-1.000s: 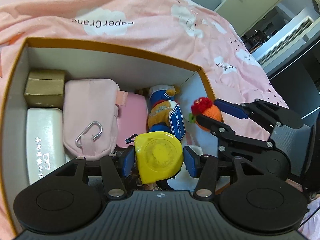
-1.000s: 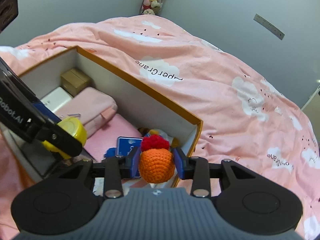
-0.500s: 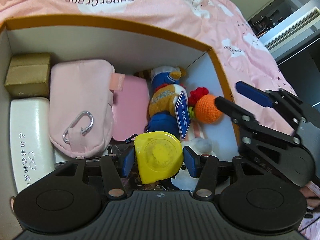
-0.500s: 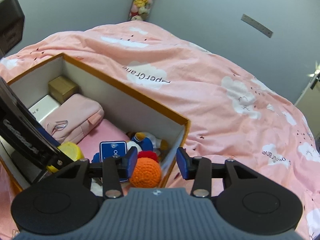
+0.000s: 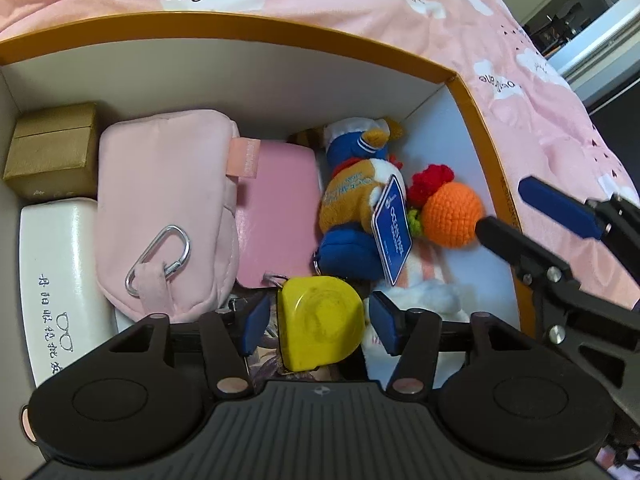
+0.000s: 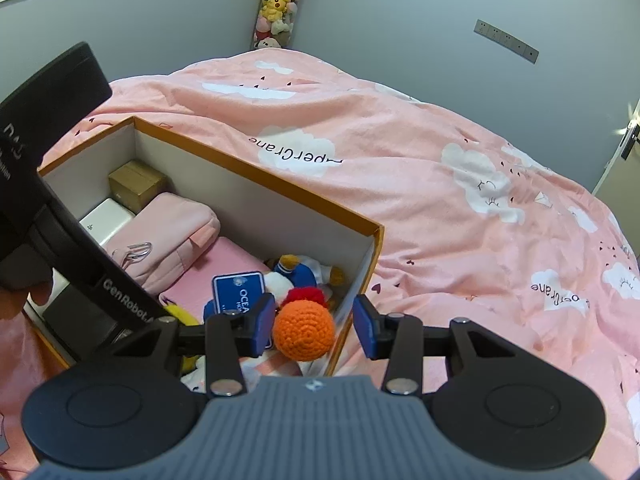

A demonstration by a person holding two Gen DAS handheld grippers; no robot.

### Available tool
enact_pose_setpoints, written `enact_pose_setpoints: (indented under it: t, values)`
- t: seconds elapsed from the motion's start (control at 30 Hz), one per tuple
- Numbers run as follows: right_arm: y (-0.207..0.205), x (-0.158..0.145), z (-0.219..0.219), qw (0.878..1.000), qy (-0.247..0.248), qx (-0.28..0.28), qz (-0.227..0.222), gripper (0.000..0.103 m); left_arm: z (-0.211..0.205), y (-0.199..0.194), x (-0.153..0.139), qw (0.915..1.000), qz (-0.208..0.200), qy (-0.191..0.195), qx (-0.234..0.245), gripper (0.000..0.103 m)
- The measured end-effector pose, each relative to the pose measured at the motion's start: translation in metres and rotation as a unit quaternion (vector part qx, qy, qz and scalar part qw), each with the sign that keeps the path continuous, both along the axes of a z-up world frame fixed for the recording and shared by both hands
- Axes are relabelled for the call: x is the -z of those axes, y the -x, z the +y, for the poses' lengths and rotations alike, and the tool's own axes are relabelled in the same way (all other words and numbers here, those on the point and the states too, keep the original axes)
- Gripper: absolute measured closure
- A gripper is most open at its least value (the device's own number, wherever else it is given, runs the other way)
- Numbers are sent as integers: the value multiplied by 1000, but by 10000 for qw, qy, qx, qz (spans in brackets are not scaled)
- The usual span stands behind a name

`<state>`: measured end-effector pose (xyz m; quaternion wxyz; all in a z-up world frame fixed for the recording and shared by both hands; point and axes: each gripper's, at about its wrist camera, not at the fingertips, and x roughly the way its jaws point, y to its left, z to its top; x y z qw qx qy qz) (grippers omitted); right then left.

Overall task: Organize objects
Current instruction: 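Open both grippers and release the tape measure and ball in the box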

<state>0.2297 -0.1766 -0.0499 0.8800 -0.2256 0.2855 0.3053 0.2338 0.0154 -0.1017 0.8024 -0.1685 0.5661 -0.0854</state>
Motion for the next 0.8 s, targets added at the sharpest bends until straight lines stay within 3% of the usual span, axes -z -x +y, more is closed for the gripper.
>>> enact_pose_setpoints:
  t: [0.1, 0.17, 0.4, 0.67, 0.8]
  values:
    - [1, 1, 0, 10000, 1, -2, 21, 58, 6, 4, -1, 10000, 36, 52, 16, 41]
    - [2, 1, -1, 10000, -1, -4, 26, 58, 7, 4, 0, 9999, 146, 30, 38, 54]
    - [5, 2, 0, 9999, -58, 4, 86, 58, 3, 2, 3, 9998, 182, 6, -29, 55]
    - [6, 3, -1, 9998, -148, 41, 152, 58, -4, -3, -3, 9996, 206, -111, -163, 75]
    - [7, 3, -2, 9997, -171, 33, 154, 58, 2, 1, -6, 9991, 200, 265, -277, 81]
